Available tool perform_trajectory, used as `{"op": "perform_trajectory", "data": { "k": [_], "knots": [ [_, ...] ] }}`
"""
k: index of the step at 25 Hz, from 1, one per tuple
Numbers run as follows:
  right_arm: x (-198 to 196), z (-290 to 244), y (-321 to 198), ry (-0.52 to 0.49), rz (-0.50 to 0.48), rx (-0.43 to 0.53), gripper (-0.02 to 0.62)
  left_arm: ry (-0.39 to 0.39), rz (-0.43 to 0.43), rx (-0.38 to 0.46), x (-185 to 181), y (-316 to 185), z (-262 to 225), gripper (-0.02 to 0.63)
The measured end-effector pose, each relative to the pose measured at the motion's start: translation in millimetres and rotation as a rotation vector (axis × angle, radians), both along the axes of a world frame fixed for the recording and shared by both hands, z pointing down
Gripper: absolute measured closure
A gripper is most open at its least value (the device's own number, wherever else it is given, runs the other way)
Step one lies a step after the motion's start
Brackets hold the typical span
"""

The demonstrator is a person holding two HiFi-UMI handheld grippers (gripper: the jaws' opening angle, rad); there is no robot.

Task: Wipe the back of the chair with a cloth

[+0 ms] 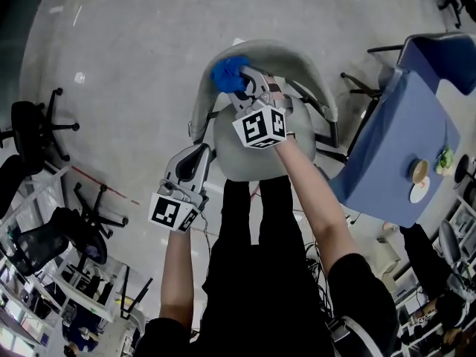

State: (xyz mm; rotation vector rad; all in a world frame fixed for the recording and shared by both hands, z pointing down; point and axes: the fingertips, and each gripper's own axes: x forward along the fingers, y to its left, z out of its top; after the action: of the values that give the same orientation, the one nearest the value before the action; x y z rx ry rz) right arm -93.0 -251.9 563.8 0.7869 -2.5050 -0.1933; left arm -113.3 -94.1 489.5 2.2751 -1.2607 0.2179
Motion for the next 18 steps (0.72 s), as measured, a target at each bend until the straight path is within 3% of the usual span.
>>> {"op": "perform_trajectory", "data": {
  "k": [9,18],
  "knots": [
    [36.6,-3.4,-16.5,-0.028,0.124,-0.023,0.465,-0.003,0.018,0.001,1.0,1.7,-1.8,0.581],
    [70.8,2.4,-25.4,-0.007,0.188,-0.021,0.466,-0.006,0.048,-0.007,9.1,4.2,2.5,0.581]
  ]
}}
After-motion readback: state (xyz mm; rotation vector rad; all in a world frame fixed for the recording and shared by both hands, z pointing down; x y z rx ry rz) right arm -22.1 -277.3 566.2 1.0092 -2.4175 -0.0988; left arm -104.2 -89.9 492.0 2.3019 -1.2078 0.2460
